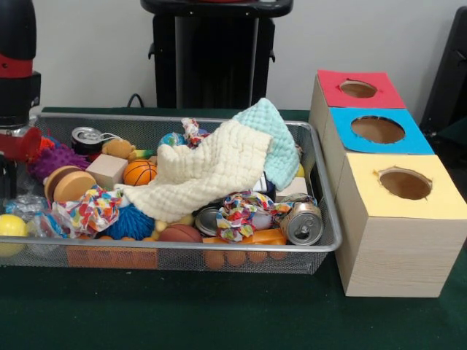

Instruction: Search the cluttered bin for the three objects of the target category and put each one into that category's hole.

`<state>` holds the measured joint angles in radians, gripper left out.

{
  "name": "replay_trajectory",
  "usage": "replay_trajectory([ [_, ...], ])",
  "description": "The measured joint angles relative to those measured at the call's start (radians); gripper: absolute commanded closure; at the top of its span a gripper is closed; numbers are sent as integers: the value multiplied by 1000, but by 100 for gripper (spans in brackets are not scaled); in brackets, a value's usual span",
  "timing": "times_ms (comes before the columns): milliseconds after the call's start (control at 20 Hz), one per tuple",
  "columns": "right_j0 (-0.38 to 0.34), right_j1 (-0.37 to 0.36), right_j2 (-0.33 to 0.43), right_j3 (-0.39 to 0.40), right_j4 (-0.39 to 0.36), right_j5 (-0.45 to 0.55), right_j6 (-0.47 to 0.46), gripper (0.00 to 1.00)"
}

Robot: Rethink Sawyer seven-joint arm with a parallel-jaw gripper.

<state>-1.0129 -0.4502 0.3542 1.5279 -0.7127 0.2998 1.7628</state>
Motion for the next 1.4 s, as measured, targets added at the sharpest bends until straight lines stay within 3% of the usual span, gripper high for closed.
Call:
replay_trajectory([
  [250,-9,-6,0,8,31,47,0,100],
  [550,-19,1,9,74,62,189,0,100],
  [850,-24,7,26,107,61,218,0,100],
  [900,-24,7,34,110,61,217,0,0],
  [1400,-23,9,37,110,61,206,0,0],
])
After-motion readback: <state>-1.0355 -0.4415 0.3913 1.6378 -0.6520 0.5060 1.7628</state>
